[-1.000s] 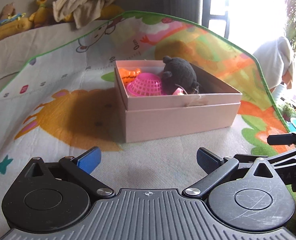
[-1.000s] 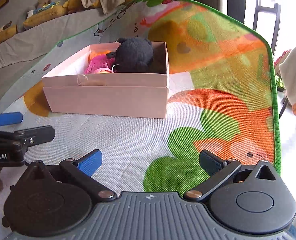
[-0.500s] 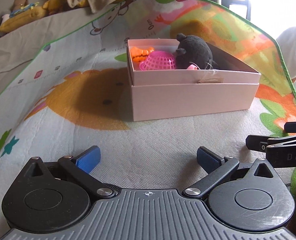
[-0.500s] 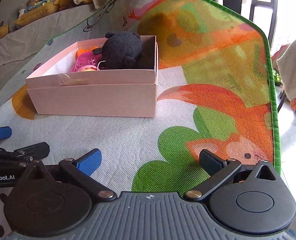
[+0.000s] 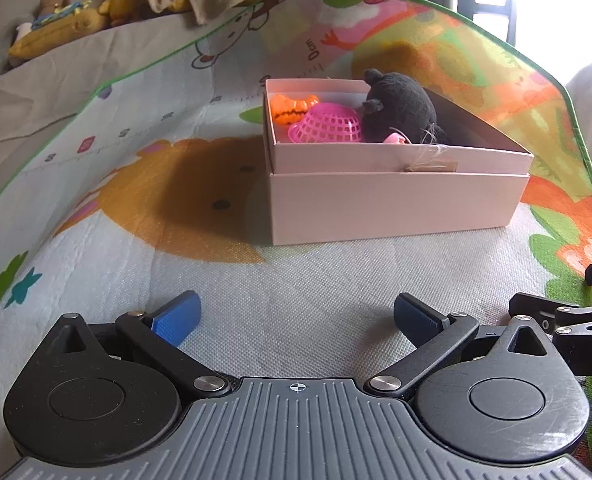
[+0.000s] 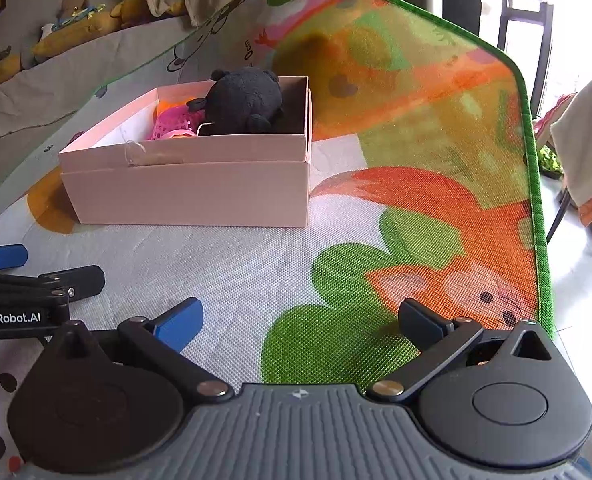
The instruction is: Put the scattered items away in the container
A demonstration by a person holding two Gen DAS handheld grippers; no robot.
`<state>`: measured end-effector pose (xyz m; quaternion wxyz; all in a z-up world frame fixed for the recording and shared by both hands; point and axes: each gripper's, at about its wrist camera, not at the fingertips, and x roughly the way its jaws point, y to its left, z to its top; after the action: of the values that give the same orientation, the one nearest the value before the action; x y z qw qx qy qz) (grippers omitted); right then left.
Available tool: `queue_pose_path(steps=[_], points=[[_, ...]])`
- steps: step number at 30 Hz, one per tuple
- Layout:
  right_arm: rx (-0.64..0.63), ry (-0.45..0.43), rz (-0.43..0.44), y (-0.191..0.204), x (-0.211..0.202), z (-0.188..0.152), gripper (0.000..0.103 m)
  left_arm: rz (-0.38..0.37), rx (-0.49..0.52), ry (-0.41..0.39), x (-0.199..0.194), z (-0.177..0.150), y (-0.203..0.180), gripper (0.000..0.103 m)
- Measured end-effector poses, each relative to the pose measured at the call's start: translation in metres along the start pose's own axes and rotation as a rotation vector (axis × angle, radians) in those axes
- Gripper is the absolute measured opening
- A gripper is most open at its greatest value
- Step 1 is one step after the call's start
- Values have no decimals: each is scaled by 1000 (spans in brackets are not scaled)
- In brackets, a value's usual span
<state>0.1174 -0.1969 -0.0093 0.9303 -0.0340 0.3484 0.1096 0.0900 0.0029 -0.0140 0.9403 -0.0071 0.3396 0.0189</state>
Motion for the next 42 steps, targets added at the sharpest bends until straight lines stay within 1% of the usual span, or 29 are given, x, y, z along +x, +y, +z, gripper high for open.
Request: queue_pose_path(steps=[4, 11, 42], points=[[4, -4, 2, -4, 2, 1, 103, 19, -9, 0, 1, 0, -5, 103], [1, -15, -5, -3, 0, -2, 103, 24, -1, 1, 1, 0, -7, 103], [1, -14, -5, -3, 1, -1, 103, 23, -1, 1, 1, 0, -8, 103]])
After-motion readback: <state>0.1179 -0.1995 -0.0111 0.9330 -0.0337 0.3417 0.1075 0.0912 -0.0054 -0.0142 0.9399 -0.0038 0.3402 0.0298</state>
